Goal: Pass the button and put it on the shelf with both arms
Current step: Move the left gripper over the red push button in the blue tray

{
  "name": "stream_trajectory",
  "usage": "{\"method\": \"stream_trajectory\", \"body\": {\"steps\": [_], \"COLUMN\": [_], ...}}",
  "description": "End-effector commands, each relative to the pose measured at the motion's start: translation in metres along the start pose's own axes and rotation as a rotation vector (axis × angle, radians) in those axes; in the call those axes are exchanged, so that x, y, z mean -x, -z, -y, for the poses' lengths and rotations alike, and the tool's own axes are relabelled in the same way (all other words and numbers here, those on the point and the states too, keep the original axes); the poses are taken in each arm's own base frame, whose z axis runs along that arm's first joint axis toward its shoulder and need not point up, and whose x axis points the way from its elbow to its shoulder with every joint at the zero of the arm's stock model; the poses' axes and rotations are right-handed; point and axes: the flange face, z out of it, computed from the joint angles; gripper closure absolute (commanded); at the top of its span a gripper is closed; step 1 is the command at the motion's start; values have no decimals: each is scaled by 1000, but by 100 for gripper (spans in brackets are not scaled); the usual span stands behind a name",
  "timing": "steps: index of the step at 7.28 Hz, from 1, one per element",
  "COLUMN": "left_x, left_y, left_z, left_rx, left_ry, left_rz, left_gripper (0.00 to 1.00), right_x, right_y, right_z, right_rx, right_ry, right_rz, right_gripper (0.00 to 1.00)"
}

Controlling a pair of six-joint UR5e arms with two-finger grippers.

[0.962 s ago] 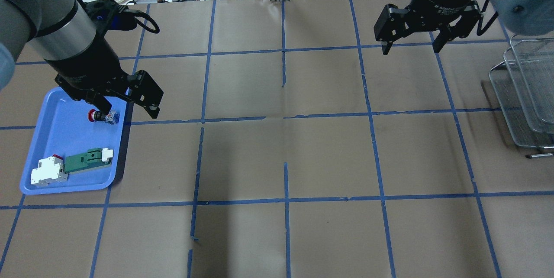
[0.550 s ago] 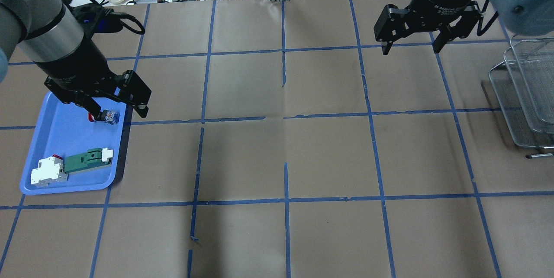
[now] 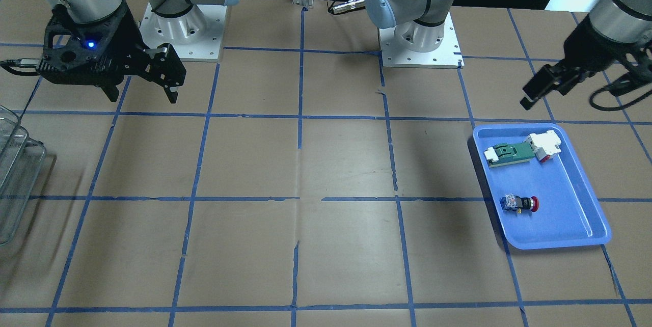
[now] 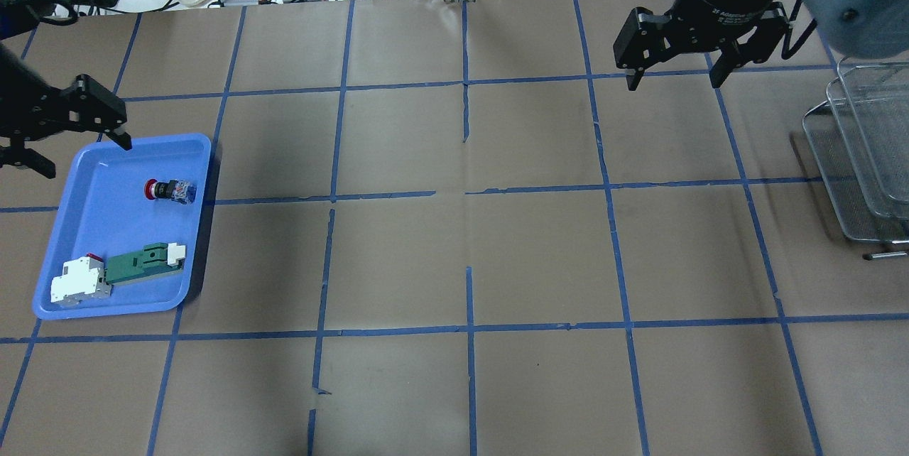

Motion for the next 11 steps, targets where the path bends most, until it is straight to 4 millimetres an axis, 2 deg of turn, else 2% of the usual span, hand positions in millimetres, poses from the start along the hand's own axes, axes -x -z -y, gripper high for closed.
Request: {"method": "stream_trajectory", "body": {"steps": [1, 3, 4, 5, 6, 8, 10, 11], "left_x": [45, 84, 101, 114, 118, 113, 117, 119], "left_y": [-20, -46, -65, -73, -85, -123, -172, -186], "left_z": [53, 88, 102, 115, 131, 151, 151, 146], "left_rx": [-85, -100, -56, -21, 3, 118, 227, 249], "left_ry": [254, 540, 637, 803, 848, 952, 1037, 1038], "left_rz": [-9, -45, -126, -196, -211, -337, -303, -291], "left_gripper": [0, 0, 0, 0, 0, 0, 0, 0], "right_x": [0, 0, 0, 0, 0, 0, 0, 0], "right_y": [1, 0, 0, 0, 0, 0, 0, 0], "right_z": [0, 0, 0, 0, 0, 0, 0, 0], "right_rx": [-2, 0, 0, 0, 0, 2, 2, 2], "right_ry": [-1, -1, 0, -1, -1, 0, -1, 0], "right_rz": [0, 0, 0, 0, 0, 2, 2, 0], "right_gripper": [0, 0, 0, 0, 0, 0, 0, 0]}}
